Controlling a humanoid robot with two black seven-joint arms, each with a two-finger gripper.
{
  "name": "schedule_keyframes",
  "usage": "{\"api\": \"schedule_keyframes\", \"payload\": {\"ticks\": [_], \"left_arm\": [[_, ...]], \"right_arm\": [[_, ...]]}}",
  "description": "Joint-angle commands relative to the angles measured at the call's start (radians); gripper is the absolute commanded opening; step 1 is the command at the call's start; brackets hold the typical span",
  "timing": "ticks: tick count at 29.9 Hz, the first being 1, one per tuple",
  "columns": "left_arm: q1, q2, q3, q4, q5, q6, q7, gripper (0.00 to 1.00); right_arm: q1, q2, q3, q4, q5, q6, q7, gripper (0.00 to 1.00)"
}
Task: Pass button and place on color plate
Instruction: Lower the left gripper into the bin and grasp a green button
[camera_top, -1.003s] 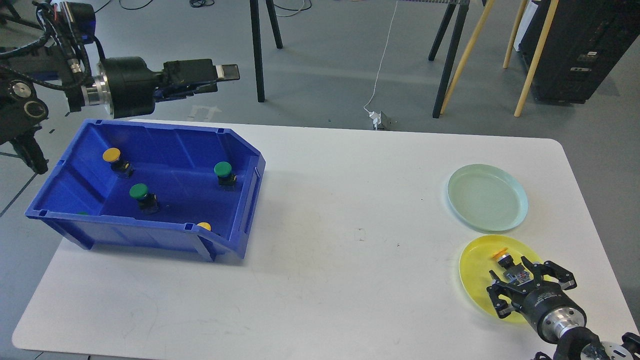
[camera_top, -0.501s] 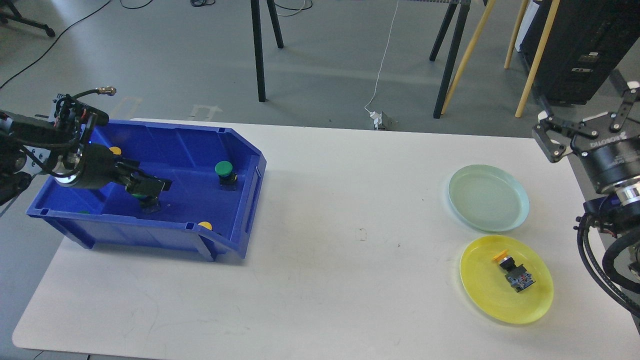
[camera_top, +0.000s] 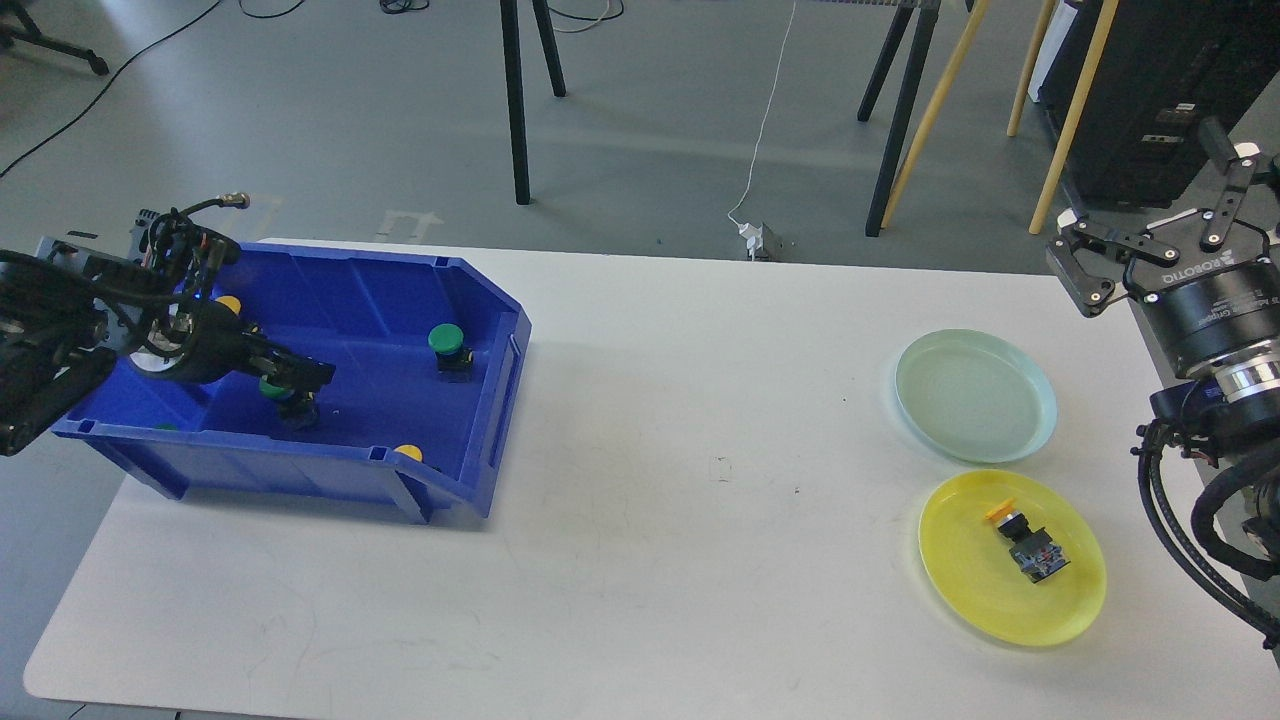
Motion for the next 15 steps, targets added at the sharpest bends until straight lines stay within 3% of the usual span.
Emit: {"api": "schedule_keyframes", "payload": {"ticks": [1,11,15], "left_arm": [[0.001,-0.022,0.028,0.025,-0.008,0.000,0.000,0.97],[0.006,-0.063,0.027,0.092,-0.014,0.000,0.000,0.97],[0.008,-0.066,0.025,0.100,-0.015,0.000,0.000,0.89]], "right_arm": [[-0.008,0.000,0.000,0.000,0.000,0.006,0.000,1.00],[-0.040,0.000,0.004,0.011,0.002,0.027,0.003,1.00],[-0.048,0.000,0.009,0.013,0.002,0.029,0.003,1.00]]}}
